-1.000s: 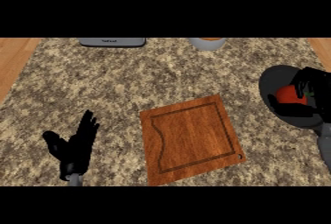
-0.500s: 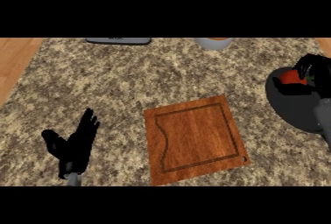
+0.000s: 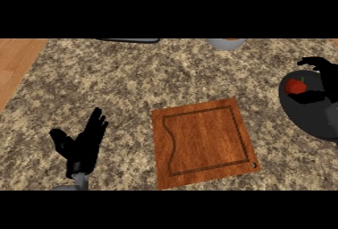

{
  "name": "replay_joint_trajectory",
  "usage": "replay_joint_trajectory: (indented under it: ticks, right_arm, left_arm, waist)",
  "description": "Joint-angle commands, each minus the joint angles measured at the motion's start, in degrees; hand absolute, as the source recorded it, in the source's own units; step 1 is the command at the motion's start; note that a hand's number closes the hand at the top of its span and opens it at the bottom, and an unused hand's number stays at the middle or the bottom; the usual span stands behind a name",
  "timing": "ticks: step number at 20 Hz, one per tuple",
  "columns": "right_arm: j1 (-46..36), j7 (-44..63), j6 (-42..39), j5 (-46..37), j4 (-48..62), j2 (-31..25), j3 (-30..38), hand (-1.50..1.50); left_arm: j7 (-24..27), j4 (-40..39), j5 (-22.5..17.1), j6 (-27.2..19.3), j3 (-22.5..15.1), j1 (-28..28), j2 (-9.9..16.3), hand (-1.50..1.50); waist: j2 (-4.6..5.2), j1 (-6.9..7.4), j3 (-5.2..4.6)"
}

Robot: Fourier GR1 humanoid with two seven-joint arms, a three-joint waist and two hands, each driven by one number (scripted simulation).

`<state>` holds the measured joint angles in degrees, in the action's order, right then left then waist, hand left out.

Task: Pick the bell pepper from the cutting board and place it in the pan

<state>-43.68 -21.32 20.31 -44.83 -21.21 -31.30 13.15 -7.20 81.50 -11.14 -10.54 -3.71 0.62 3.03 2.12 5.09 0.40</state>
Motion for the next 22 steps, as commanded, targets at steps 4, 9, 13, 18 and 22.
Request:
replay_joint_trajectory:
  ticks: [4, 9, 13, 18, 22]
  right_arm:
    - [-3.27, -11.85, -5.21, 9.77, 4.29, 2.47, 8.32, -1.50]
    - [-5.48, -16.69, -19.05, 19.03, 6.87, -1.26, 16.31, -1.50]
    - [-4.91, -17.48, -29.00, 24.00, 10.21, -4.12, 20.85, -1.50]
    - [-1.59, -20.11, -44.53, 26.52, 12.82, -10.42, 22.79, -1.50]
    - [1.05, -23.39, -54.15, 27.76, 13.39, -13.56, 23.65, -1.50]
  left_arm:
    - [-0.04, 0.46, 0.79, -0.52, -0.27, -0.15, 0.08, 0.00]
    - [0.02, -0.16, 0.76, -0.76, 0.35, 0.70, 0.37, 0.00]
    - [-0.64, 1.69, 0.85, -0.89, -0.23, 1.14, 0.20, 0.00]
    - [-1.32, 0.79, 0.82, -2.18, 0.91, 0.49, 0.08, 0.00]
    - [-0.41, 1.05, 0.07, -0.61, 1.10, 1.88, 0.64, 0.00]
  waist:
    - [-0.05, -0.36, 0.22]
    - [-0.24, -1.17, 0.13]
    - [-0.46, -1.55, 0.11]
    - [-0.69, -2.67, 0.02]
    - [-0.59, -2.25, 0.09]
